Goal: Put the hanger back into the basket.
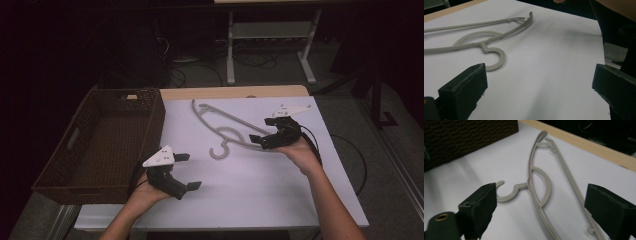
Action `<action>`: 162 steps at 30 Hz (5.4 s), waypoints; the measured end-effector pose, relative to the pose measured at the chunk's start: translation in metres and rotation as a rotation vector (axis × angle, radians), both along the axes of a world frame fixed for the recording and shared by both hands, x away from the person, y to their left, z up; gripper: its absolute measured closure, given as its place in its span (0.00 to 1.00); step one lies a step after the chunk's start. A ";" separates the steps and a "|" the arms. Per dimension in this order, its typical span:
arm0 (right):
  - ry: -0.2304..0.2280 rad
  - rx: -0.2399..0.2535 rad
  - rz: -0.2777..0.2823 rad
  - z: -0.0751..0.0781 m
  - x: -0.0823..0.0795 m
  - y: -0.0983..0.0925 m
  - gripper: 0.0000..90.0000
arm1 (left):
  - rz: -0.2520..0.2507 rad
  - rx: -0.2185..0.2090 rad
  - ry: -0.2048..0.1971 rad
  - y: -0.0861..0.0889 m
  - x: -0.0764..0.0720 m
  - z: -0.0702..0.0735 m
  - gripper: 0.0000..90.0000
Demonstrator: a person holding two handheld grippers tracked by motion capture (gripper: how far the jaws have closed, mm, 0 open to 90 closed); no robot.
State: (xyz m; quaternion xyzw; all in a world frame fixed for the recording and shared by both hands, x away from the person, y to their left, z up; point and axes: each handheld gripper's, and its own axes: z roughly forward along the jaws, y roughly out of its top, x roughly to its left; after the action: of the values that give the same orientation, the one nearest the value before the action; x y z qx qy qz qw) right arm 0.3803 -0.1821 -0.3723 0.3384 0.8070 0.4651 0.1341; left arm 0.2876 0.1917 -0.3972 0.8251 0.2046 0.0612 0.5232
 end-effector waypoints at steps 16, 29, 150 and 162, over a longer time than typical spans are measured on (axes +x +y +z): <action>0.101 -0.164 0.094 -0.024 0.029 0.031 0.38 | -0.002 -0.014 0.005 0.001 0.000 0.000 0.00; 0.159 -0.313 0.158 -0.054 0.044 0.038 0.68 | -0.008 -0.016 0.007 0.001 0.001 0.000 0.00; 0.189 -0.445 0.063 -0.057 -0.023 -0.022 1.00 | -0.035 -0.003 0.021 -0.005 0.001 -0.004 0.00; 0.164 -0.446 -0.046 -0.059 0.023 -0.030 1.00 | -0.036 -0.004 0.026 -0.005 0.002 -0.005 0.00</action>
State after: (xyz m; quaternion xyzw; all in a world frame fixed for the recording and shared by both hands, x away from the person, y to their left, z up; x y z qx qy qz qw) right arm 0.4030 -0.2126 -0.4316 0.3552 0.8901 0.2433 0.1499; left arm 0.2896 0.1866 -0.4026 0.8282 0.1968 0.0405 0.5232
